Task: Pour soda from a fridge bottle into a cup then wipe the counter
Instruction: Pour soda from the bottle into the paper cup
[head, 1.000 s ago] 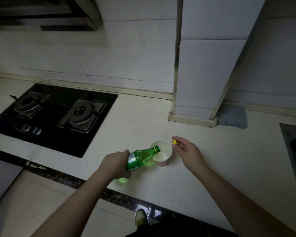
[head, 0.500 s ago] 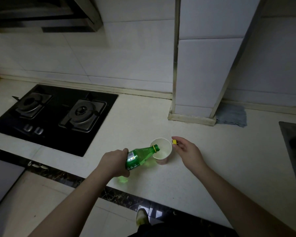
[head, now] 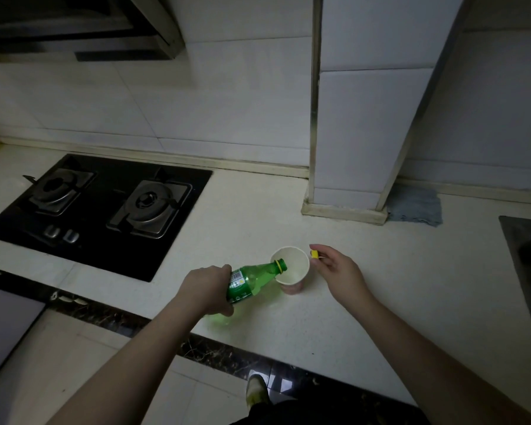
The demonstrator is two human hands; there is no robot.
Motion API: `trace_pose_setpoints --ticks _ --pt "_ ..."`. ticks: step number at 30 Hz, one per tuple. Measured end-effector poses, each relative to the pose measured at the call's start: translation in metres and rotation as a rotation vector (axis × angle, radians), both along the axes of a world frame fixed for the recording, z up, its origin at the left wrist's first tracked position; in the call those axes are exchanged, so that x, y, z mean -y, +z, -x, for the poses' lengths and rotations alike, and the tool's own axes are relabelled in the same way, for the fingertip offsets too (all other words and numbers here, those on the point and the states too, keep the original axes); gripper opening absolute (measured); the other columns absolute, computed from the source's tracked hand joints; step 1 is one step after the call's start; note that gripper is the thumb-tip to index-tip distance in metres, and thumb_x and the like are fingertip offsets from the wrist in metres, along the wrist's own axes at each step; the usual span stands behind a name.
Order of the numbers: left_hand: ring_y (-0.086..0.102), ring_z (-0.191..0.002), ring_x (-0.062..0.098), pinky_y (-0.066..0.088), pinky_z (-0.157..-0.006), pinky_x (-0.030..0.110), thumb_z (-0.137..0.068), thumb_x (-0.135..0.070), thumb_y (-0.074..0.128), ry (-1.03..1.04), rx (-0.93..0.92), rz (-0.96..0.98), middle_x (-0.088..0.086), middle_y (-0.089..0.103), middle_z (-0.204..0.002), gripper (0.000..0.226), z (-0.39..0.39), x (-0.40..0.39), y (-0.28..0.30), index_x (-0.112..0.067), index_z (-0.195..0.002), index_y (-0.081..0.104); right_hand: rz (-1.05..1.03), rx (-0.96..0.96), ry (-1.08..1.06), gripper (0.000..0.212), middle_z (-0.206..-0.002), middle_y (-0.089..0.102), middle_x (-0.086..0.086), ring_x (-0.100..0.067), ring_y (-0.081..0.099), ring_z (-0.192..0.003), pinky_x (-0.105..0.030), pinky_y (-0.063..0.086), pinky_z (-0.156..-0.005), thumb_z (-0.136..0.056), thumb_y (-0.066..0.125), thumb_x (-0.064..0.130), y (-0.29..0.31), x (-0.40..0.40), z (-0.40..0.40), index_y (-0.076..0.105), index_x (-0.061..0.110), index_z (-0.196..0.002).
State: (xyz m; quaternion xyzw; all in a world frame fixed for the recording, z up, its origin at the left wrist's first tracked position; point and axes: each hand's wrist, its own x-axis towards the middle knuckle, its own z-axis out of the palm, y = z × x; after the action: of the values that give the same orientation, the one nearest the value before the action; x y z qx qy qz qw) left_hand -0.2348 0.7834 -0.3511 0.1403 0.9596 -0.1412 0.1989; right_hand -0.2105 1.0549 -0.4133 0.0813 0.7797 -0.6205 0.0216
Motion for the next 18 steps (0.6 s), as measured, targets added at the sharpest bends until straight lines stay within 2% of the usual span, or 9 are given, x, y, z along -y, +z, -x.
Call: trace_pose_setpoints --ticks 3,8,12,18 --pt "0.062 -0.079 0.018 0.046 -0.063 0.028 -0.062 -0.048 0.076 0.001 0.009 0.004 -0.004 0.064 -0.097 0.062 0.0005 -0.0016 0.0009 -0.022 -0.112 0.05 -0.003 0.008 0.004 0.031 -0.109 0.066 0.012 0.004 0.061 -0.099 -0.007 0.045 -0.08 -0.093 0.06 0.017 0.0005 0.0003 -0.0007 0.062 0.023 -0.123" --pt "0.054 -0.072 0.018 0.043 -0.061 0.028 -0.063 -0.048 0.076 -0.001 0.007 0.024 -0.003 0.064 -0.098 0.062 0.0005 -0.0026 0.0026 -0.022 -0.112 0.05 0.003 0.011 0.006 0.032 -0.109 0.065 0.011 0.003 0.06 -0.099 -0.011 0.045 -0.082 -0.093 0.06 0.016 0.0008 0.0002 -0.0006 0.061 0.023 -0.124" --pt "0.061 -0.078 0.019 0.043 -0.062 0.028 -0.063 -0.049 0.076 -0.011 0.006 0.026 -0.003 0.064 -0.097 0.062 0.0011 -0.0027 0.0038 -0.022 -0.112 0.05 0.012 0.016 0.004 0.03 -0.109 0.066 0.011 0.003 0.06 -0.1 -0.015 0.046 -0.086 -0.093 0.06 0.016 0.0019 0.0012 -0.0002 0.062 0.023 -0.122" --pt "0.064 -0.083 0.019 0.045 -0.063 0.028 -0.063 -0.048 0.076 -0.016 0.002 0.028 -0.003 0.064 -0.099 0.061 0.0009 -0.0027 0.005 -0.022 -0.112 0.05 -0.017 0.021 0.01 0.03 -0.109 0.063 0.012 0.006 0.058 -0.097 -0.007 0.043 -0.079 -0.094 0.058 0.017 0.0013 0.0024 0.0001 0.061 0.022 -0.124"
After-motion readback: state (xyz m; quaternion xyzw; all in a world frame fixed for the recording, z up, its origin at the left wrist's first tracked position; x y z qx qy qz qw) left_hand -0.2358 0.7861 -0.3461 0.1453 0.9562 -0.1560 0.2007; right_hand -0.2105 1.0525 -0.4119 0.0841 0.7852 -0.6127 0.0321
